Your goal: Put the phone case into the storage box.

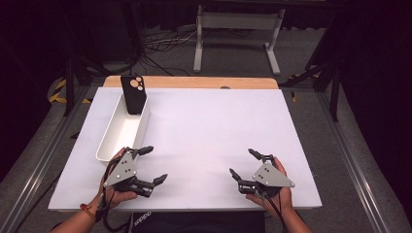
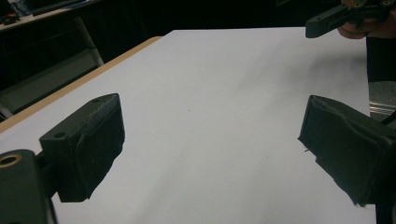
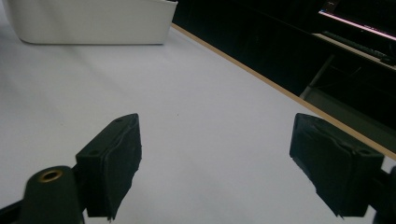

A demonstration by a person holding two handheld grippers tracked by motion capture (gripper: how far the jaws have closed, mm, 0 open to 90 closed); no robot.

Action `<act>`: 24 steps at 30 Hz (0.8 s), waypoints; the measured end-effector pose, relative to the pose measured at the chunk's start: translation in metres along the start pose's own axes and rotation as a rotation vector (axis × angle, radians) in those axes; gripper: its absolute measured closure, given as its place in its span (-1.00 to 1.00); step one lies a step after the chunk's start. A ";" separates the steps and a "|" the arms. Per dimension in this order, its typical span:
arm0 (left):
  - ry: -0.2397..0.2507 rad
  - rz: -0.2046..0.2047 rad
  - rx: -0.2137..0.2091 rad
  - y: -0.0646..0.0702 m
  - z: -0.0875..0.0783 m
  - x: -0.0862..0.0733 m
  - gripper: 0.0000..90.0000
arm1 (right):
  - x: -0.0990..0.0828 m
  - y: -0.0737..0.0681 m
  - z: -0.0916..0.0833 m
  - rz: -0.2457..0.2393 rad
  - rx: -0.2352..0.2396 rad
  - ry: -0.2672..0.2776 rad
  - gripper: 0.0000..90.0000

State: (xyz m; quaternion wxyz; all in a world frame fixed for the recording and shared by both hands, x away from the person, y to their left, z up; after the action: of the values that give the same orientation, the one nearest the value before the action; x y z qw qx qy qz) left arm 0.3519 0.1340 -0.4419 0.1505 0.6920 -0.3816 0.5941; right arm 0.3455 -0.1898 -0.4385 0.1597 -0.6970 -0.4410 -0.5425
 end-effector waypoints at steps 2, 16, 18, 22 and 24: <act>-0.008 -0.009 -0.001 0.001 -0.001 -0.004 -0.83 | 0.001 -0.001 0.000 0.003 0.002 0.002 -0.62; -0.057 -0.047 0.031 -0.007 -0.003 -0.025 -0.89 | 0.001 -0.005 0.000 -0.010 0.024 0.010 -0.67; -0.063 -0.038 0.038 -0.006 -0.003 -0.025 -0.89 | -0.001 -0.005 -0.001 -0.012 0.015 0.003 -0.66; -0.046 -0.045 0.051 -0.006 -0.005 -0.023 -0.89 | 0.000 -0.005 -0.004 -0.009 0.014 0.010 -0.68; -0.038 -0.041 0.056 -0.006 -0.006 -0.021 -0.89 | 0.000 -0.004 -0.005 -0.003 0.015 0.016 -0.68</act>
State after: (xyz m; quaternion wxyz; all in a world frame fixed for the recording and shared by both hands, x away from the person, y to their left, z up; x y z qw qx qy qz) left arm 0.3522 0.1497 -0.4590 0.1361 0.7147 -0.3531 0.5882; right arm 0.3393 -0.1913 -0.4377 0.1674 -0.6907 -0.4447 -0.5451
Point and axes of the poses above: each handheld gripper's, and its own axes: z roughly forward along the jaws, x roughly out of its top, y roughly to its right, the point moved 6 cm from there along z, roughly forward along the jaws, and after that the axes turned 14 degrees about x, right-handed, at the moved point
